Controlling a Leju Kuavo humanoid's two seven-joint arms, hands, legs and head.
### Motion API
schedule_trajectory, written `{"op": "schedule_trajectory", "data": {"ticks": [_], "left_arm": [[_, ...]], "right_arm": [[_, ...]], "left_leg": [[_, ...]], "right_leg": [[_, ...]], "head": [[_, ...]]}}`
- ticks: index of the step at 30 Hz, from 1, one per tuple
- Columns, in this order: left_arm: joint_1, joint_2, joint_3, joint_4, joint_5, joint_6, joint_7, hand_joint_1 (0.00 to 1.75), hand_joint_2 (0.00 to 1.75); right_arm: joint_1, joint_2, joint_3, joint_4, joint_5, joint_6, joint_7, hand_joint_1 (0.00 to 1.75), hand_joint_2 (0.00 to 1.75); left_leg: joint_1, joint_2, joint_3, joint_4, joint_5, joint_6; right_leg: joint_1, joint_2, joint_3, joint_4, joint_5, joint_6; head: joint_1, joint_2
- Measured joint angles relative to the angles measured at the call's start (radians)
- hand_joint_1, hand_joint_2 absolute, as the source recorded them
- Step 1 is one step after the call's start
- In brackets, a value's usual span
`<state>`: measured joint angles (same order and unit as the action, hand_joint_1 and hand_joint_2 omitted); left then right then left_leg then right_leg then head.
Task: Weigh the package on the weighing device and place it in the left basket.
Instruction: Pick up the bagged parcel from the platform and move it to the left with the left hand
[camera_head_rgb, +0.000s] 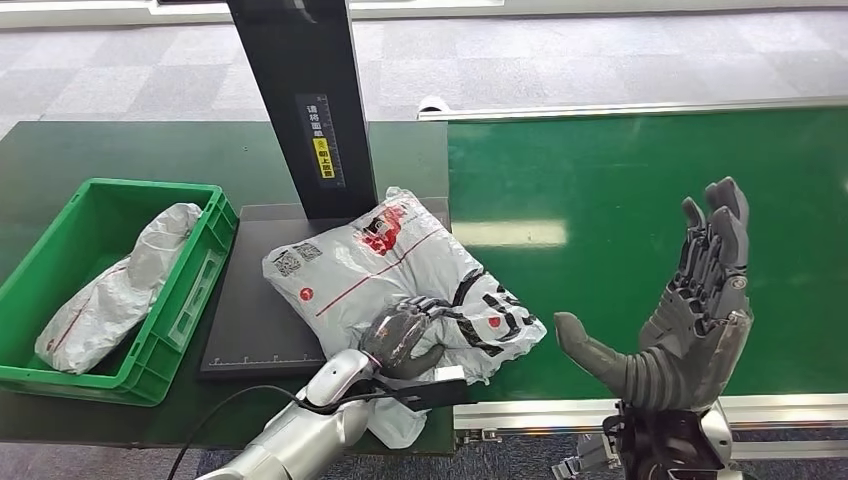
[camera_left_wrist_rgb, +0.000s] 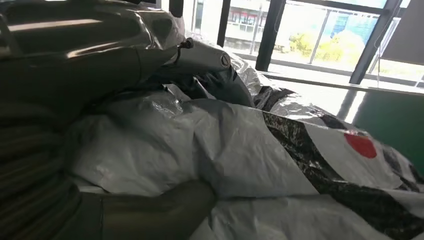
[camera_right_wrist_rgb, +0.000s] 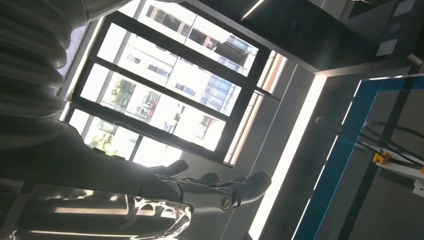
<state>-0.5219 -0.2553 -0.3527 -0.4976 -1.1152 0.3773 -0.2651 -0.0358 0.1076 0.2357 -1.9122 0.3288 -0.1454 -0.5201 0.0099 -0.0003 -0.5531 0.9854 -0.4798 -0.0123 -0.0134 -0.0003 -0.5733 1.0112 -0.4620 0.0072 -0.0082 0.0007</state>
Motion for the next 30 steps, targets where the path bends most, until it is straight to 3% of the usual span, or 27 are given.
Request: {"op": "schedule_trajectory", "data": {"ticks": [5, 14, 19, 23, 30], "left_arm": [[0.011, 0.0, 0.054, -0.031, 0.166, -0.048, -0.134, 1.75, 1.75], [0.021, 0.0, 0.08, -0.071, 0.204, -0.057, -0.158, 1.75, 1.75], [0.043, 0.0, 0.083, -0.131, 0.327, -0.083, -0.213, 1.75, 1.75], [0.108, 0.008, 0.082, -0.334, 0.449, -0.068, -0.251, 1.75, 1.75], [0.277, 0.047, 0.061, -0.926, 0.457, 0.176, -0.24, 1.75, 1.75]], "right_arm": [[0.0, 0.015, -0.025, 0.0, -0.001, 0.002, 0.001, 0.0, 1.75], [0.0, 0.027, -0.046, 0.0, -0.001, 0.004, 0.001, 0.0, 1.75], [0.001, 0.028, -0.05, 0.0, -0.001, 0.003, 0.001, 0.0, 1.75], [0.008, 0.03, -0.062, 0.0, 0.005, -0.002, 0.001, 0.0, 1.75], [0.057, 0.04, -0.078, -0.001, 0.029, -0.034, 0.001, 0.0, 1.75]], "left_leg": [[0.0, 0.0, -0.003, 0.0, 0.0, 0.0], [0.0, 0.0, -0.006, 0.0, 0.0, 0.0], [0.0, 0.0, -0.006, 0.0, 0.0, 0.0], [0.0, 0.0, -0.007, 0.0, 0.0, 0.0], [0.0, 0.001, -0.01, 0.0, -0.001, -0.001]], "right_leg": [[0.0, 0.0, -0.003, 0.0, 0.0, 0.0], [0.0, 0.0, -0.006, 0.0, 0.0, 0.0], [0.0, 0.0, -0.007, 0.0, 0.0, 0.0], [0.0, 0.0, -0.007, 0.0, 0.0, 0.0], [0.0, 0.0, -0.01, 0.0, -0.001, 0.0]], "head": [[0.0, 0.0], [0.0, 0.0], [0.0, 0.0], [0.0, 0.0], [0.0, 0.0]]}}
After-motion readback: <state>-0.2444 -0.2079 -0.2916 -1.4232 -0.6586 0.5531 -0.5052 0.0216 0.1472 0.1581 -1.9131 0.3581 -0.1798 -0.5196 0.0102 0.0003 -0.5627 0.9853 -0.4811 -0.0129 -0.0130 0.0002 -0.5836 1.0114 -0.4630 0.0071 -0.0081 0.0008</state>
